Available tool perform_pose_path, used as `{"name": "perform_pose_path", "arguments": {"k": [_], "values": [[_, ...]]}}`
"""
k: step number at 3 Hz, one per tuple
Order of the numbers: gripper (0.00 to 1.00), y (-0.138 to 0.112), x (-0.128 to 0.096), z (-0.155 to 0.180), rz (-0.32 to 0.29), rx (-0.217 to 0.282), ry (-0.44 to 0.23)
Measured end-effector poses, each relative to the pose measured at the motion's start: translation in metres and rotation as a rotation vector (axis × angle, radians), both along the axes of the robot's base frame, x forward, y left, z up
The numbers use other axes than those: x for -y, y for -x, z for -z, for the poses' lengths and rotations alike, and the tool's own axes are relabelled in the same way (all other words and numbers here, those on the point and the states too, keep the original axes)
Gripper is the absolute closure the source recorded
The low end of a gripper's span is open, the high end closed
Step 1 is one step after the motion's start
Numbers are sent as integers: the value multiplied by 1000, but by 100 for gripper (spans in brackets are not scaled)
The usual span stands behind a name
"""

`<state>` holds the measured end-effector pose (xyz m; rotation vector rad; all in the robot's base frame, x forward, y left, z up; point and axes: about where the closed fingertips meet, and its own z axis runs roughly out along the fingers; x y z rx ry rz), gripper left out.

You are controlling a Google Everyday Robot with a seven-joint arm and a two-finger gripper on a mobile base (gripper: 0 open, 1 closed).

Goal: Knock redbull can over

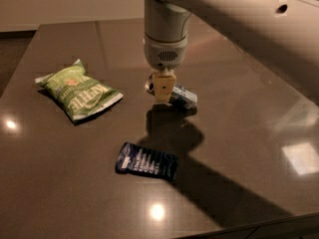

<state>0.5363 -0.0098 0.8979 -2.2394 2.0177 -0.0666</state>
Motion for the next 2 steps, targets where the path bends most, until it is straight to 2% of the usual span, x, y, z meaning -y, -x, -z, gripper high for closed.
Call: {"name": "perform_pose_path", "arguments": {"k": [1, 2], "values": [[14, 3, -2, 7, -27, -6, 27], [0, 6, -3, 15, -55, -24, 44]]}}
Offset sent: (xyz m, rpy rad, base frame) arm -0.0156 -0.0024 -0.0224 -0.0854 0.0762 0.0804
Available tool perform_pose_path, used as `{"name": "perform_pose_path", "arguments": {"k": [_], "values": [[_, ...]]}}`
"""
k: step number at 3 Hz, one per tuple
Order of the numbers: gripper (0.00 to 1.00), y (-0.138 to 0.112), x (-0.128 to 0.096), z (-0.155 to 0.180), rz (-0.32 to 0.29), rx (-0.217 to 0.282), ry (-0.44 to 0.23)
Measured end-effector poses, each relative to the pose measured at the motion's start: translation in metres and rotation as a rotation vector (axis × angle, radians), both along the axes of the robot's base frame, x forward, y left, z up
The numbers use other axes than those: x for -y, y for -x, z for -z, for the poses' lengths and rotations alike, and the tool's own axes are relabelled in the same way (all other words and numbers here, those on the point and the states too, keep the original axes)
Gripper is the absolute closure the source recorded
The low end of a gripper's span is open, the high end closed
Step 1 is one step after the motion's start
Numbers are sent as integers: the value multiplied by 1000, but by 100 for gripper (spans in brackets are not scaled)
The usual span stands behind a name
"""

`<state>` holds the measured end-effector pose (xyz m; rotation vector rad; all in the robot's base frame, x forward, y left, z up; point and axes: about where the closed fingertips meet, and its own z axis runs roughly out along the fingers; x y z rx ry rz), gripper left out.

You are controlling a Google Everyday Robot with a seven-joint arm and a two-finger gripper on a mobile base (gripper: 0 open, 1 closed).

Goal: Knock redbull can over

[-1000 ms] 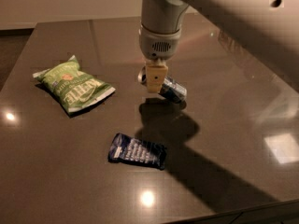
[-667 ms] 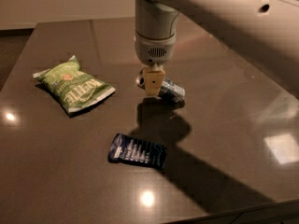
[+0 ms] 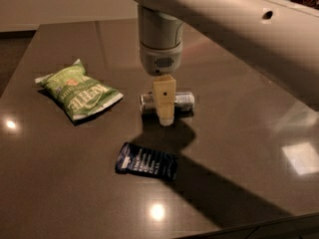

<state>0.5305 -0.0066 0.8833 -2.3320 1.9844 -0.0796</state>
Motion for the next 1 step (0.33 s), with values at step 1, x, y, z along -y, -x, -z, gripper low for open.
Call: {"name": "perform_pose_path", "arguments": {"k": [1], "values": [[0, 0, 0, 0, 0, 0, 0]]}}
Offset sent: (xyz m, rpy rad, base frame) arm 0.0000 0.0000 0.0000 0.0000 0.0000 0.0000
